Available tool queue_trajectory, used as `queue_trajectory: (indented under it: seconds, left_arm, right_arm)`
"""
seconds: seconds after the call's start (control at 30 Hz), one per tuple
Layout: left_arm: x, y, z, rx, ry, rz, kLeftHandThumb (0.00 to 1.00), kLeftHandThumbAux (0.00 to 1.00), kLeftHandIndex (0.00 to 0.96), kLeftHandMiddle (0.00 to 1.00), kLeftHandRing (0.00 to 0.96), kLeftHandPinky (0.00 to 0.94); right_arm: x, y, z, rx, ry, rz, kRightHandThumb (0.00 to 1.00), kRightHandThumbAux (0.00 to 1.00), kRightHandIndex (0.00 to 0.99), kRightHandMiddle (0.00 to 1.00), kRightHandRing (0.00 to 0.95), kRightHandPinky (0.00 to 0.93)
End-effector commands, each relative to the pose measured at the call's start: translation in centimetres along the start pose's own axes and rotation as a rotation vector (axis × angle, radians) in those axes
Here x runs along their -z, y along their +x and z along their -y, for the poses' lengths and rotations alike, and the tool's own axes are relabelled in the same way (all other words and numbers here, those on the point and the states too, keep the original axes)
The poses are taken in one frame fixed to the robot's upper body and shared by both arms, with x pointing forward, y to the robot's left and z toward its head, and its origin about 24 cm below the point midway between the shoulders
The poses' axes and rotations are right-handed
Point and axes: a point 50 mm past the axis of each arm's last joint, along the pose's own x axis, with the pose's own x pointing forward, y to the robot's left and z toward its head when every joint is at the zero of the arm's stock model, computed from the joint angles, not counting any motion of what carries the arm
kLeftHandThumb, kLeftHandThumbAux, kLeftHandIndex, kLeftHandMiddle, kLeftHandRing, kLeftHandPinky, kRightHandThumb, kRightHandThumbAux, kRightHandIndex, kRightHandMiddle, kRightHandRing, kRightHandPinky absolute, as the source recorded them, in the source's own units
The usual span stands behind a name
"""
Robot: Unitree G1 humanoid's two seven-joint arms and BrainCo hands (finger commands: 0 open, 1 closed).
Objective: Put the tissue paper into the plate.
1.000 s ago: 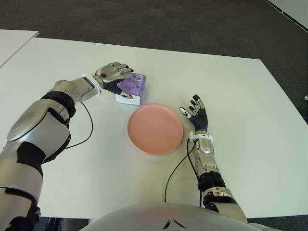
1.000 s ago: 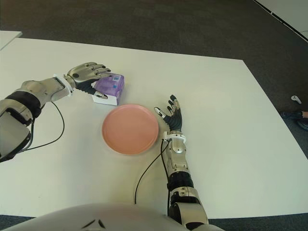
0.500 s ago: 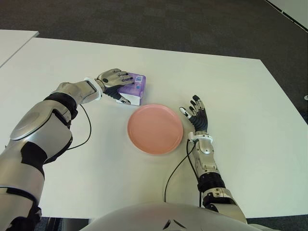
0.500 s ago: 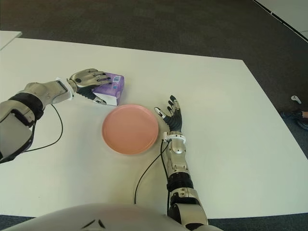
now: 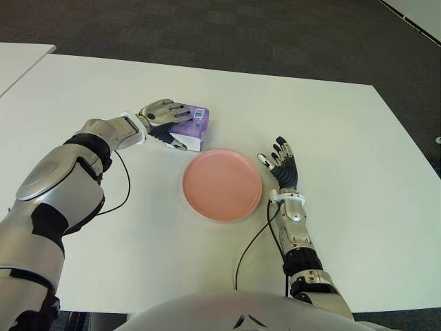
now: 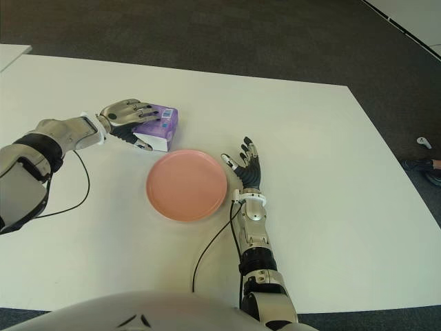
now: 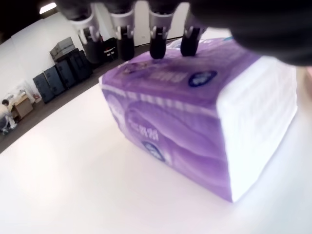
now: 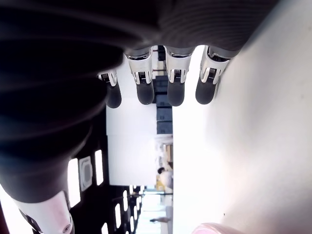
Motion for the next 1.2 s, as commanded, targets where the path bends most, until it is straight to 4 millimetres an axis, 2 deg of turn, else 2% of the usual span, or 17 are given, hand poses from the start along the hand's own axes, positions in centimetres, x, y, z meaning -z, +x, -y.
queue_trajectory:
  seconds: [0.03, 0.87, 1.2]
  left_arm:
    - [-0.8, -0.2, 1.3, 0.056, -0.004, 0.020, 0.421, 0.110, 0.000, 0.000, 0.000, 0.000]
    - [-1.9, 0.0, 2.2, 0.025, -0.064, -0.006, 0.388, 0.090, 0.000, 0.000, 0.000, 0.000]
    - [-3.4, -0.7, 4.8, -0.002, -0.065, -0.061, 0.386, 0.121, 0.000, 0.000, 0.000, 0.000]
  right_arm:
    - [2.4, -1.4, 0.3, 0.010, -0.006, -0.136, 0.139, 0.759, 0.098, 0.093, 0.071, 0.103]
    - [2.4, -1.5, 0.4, 0.001, 0.001, -0.141, 0.146, 0.737, 0.131, 0.113, 0.087, 0.115]
    - [2.3, -1.6, 0.4, -0.001, 0.012, -0.138, 0.152, 0.740, 0.133, 0.114, 0.087, 0.115]
